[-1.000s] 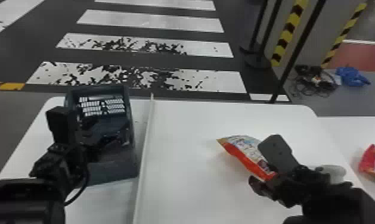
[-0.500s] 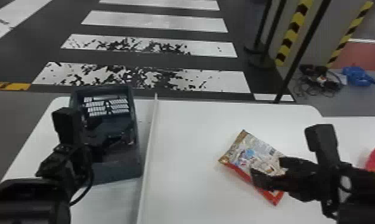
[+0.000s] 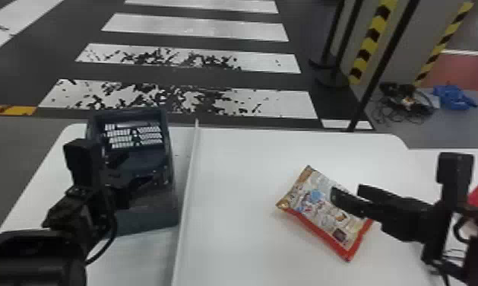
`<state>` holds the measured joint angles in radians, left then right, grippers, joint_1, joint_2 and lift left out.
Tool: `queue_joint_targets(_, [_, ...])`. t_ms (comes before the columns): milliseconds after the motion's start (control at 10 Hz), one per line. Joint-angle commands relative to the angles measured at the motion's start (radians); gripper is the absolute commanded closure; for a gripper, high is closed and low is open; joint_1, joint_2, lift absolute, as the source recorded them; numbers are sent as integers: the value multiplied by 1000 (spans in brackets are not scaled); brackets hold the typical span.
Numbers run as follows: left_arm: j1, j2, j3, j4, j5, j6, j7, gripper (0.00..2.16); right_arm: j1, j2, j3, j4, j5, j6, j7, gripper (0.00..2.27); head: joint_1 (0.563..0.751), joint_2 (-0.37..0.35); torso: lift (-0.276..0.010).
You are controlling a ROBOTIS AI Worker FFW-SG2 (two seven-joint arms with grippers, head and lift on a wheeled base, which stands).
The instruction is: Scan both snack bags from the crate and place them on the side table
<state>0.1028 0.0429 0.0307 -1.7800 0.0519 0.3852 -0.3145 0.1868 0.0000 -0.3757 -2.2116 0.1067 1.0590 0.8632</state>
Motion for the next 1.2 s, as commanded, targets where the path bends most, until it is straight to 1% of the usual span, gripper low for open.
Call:
queue_joint_targets(0, [-2,0,0,2,0,1,0,83,-12,1,-23,47,-22,-26,2,876,695,-95,-98])
queue_joint_targets(100, [-2,0,0,4,0,1,0,83,-24,1,-28,79,-9,-41,3,1673,695,-101,-98])
queue_joint_targets(200, [-2,0,0,4,0,1,0,83,-30,1,-20,116,28,-127,14,2071,695,-106,-98])
queue_joint_targets(300, [-2,0,0,4,0,-2,-2,83,-39,1,-5,158,62,-191,26,2071,695,-108,-98])
queue_joint_targets(400, [-2,0,0,5,0,1,-2,83,-53,1,3,205,91,-256,37,2159,695,-111,-98])
queue_joint_targets(500, [-2,0,0,7,0,1,-2,83,-72,1,9,256,120,-311,39,2165,695,-109,-98])
queue_joint_targets(600, [0,0,0,7,-1,1,-2,83,-92,1,11,312,146,-385,37,2196,695,-108,-98])
queue_joint_targets(700, [0,0,0,10,-1,-2,-2,83,-113,1,6,363,166,-434,16,2240,695,-109,-98])
queue_joint_targets(900, [0,0,0,11,-1,1,-2,83,-150,1,-3,441,214,-458,-15,2240,695,-120,-98])
queue_joint_targets(1000, [-2,0,0,11,-1,-2,-2,83,-168,1,-8,478,242,-455,2,2240,695,-129,-98])
queue_joint_targets(1100, [-2,0,0,13,-1,1,-2,83,-173,1,-15,490,245,-455,46,2240,695,-132,-98])
